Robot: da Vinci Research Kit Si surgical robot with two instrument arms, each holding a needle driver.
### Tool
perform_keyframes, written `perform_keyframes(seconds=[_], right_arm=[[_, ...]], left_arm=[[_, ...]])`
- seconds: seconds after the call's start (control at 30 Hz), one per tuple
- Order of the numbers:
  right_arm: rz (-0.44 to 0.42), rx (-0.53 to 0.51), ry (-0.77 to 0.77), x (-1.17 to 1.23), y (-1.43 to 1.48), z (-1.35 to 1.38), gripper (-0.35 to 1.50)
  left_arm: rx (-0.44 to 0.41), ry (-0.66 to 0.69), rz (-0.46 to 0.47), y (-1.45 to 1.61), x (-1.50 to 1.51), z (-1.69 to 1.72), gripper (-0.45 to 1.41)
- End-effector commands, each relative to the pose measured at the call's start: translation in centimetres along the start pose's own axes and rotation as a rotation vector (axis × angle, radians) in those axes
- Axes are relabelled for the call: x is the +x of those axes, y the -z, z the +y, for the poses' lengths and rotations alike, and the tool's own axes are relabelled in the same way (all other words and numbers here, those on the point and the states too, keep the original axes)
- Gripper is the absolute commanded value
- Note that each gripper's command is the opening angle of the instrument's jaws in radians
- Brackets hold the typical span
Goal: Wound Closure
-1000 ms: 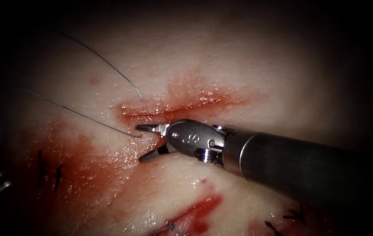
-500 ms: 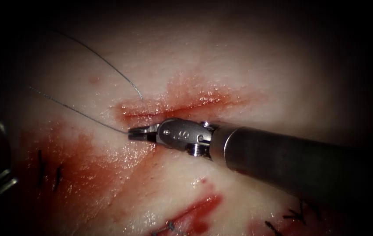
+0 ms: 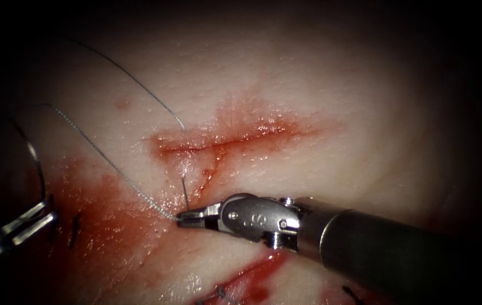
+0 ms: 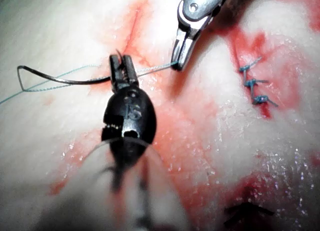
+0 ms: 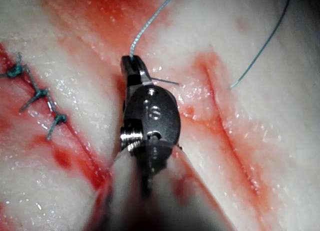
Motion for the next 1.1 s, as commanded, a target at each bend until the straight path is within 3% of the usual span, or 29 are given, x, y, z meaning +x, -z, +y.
perform_keyframes(seconds=[0.03,0.2,0.3,0.33,0.4,0.43,0.5,0.63,0.83,0.93,1.1], right_arm=[[0.011,0.018,-0.007,0.18,-0.09,-0.17,-0.35],[0.068,0.087,-0.025,0.55,-0.13,-0.58,-0.35],[0.071,0.092,-0.028,0.73,-0.24,-0.65,-0.35],[0.071,0.089,-0.038,0.75,-0.26,-0.61,-0.16],[0.065,0.05,-0.04,0.78,-0.28,-0.5,0.73],[0.067,0.027,-0.042,0.78,-0.29,-0.44,0.99],[0.083,-0.025,-0.032,0.78,-0.25,-0.29,1.23],[0.095,-0.088,-0.022,0.73,-0.13,-0.02,1.31],[0.088,-0.117,-0.009,0.56,0.0,0.25,1.31],[0.068,-0.155,0.022,0.43,0.01,0.38,1.25],[0.012,-0.236,0.069,0.07,-0.17,0.71,1.33]], left_arm=[[0.002,-0.004,0.005,-0.11,-0.06,0.01,-0.45],[0.007,-0.012,0.008,-0.16,-0.23,0.08,-0.45],[0.004,-0.01,0.003,-0.17,-0.31,0.11,-0.45],[0.005,-0.01,0.003,-0.16,-0.31,0.11,-0.45],[0.004,-0.01,0.002,-0.14,-0.32,0.08,-0.45],[0.002,-0.01,0.002,-0.13,-0.32,0.07,-0.45],[0.0,-0.009,-0.003,-0.07,-0.32,0.0,-0.45],[0.04,-0.004,-0.02,0.11,-0.35,-0.18,-0.45],[0.182,-0.136,-0.133,0.36,-0.41,-0.56,-0.45],[0.188,-0.132,-0.127,0.4,-0.42,-0.65,-0.45],[0.188,-0.131,-0.121,0.26,-0.42,-0.62,-0.45]])
